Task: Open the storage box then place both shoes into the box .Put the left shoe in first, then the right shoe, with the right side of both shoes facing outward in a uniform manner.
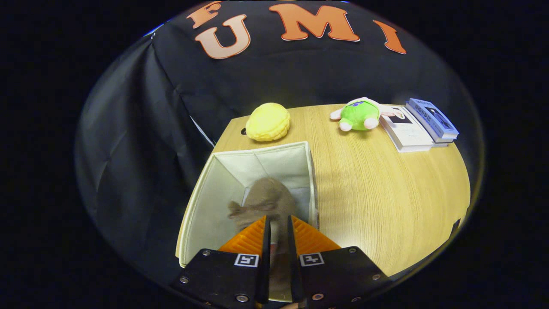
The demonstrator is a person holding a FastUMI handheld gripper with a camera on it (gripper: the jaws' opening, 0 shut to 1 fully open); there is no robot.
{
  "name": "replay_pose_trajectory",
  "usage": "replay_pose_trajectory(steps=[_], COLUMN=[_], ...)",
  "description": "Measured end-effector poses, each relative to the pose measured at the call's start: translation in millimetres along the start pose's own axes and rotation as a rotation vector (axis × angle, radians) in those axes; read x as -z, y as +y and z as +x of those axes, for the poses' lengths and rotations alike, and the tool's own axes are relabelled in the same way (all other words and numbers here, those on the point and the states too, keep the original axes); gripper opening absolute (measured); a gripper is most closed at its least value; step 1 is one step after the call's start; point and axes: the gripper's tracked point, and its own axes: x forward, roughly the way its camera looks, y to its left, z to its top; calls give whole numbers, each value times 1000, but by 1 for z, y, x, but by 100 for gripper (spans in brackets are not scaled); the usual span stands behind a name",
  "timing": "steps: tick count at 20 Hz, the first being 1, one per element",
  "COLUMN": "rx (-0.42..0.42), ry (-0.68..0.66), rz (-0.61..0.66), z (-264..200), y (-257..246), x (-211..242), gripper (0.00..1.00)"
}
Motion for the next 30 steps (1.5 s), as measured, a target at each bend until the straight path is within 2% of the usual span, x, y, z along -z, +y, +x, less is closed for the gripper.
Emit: replay_pose_trajectory(steps=[5, 7, 8, 10, 13, 15, 19, 26, 30], rx=[-52, -64, -77, -106, -136, -156, -141, -90, -31], ry=[-62, -108, -134, -185, -280, -377, -506, -769, -854], rz=[9, -7, -12, -16, -25, -50, -90, -159, -222], z=[-26, -40, -48, -61, -87, -104, -135, -207, -242], y=[-11, -21, -25, -36, -56, -68, -110, -172, -198], x=[-15, -22, -25, -33, -48, -64, -80, -100, -96], gripper=[27, 37, 46, 55, 64, 66, 68, 84, 93])
